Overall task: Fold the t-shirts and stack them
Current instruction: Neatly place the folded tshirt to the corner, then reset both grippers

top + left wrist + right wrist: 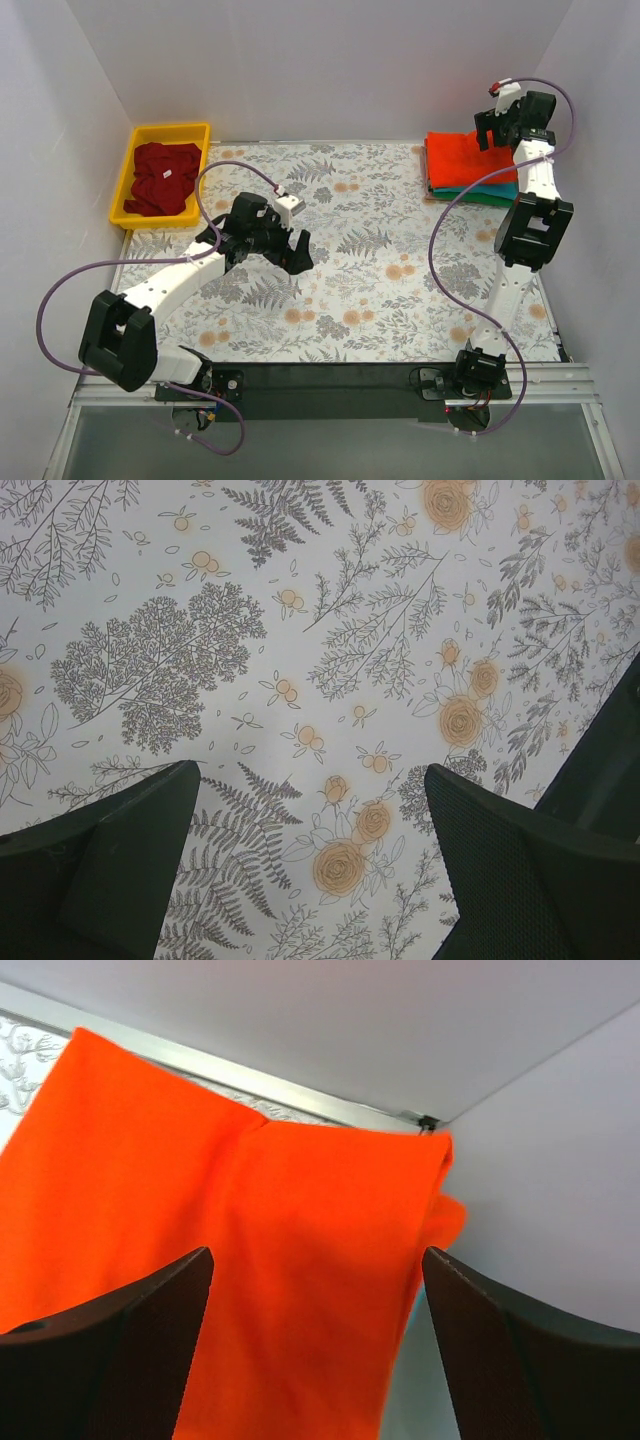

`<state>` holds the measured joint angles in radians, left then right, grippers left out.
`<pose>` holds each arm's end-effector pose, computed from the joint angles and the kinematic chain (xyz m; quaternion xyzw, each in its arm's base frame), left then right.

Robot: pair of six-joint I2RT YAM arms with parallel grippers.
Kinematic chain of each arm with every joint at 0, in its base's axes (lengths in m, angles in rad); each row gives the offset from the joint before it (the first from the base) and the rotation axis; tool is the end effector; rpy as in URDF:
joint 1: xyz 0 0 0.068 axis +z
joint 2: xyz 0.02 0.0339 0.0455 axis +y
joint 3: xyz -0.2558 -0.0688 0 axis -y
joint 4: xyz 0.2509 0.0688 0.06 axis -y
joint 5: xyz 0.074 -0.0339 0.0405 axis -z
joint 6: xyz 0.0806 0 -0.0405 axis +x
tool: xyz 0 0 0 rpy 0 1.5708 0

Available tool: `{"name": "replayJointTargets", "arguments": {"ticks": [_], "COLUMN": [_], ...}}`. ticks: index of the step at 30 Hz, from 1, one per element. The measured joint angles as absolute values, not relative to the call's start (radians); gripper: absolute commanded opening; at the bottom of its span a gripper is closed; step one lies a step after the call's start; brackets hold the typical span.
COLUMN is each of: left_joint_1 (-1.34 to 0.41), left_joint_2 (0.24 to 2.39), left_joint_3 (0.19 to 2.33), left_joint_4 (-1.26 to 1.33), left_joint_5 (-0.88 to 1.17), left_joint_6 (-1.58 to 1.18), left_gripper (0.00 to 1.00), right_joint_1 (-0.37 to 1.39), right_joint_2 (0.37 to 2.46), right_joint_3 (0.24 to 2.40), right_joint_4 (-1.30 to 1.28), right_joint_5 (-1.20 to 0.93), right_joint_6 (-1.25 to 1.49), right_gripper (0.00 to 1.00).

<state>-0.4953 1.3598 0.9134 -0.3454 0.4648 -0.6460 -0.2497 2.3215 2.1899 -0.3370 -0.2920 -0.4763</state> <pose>0.2655 -0.1845 0.2055 0.0194 0.9043 -0.3789 0.1959 0.5735 -0.1223 0.2588 -0.1710 0.8289 -0.0681 0.5283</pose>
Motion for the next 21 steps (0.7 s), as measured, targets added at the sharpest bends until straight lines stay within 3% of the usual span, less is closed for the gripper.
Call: {"name": "replayJointTargets", "arguments": {"ticks": [5,12,21], "left_joint_1": [-0.492,-0.435,-0.36], "left_joint_2": [1.34,1.287,1.369], "left_joint_3": [0.913,0.915,1.094], "left_joint_4": [-0.352,-0.352,-0.445], "left_joint_5": [0.465,0.502,0.512], "left_joint_6": [-0.664,-0.766,-0.857], "left_gripper": [0.96,0.96,0.96], "right_joint_1": [-0.253,-0.254,-0.254], "right_joint_2": [2.315,2.202,1.897], "right_joint_3": [2.19,2.142,1.92], "right_joint_4": [-0.311,-0.316,-0.403], "right_joint_5": [-0.236,-0.245,-0.46], "right_joint_6": [-0.48,-0.429,-0.25], "right_gripper": [0.98,0.98,0.98]}}
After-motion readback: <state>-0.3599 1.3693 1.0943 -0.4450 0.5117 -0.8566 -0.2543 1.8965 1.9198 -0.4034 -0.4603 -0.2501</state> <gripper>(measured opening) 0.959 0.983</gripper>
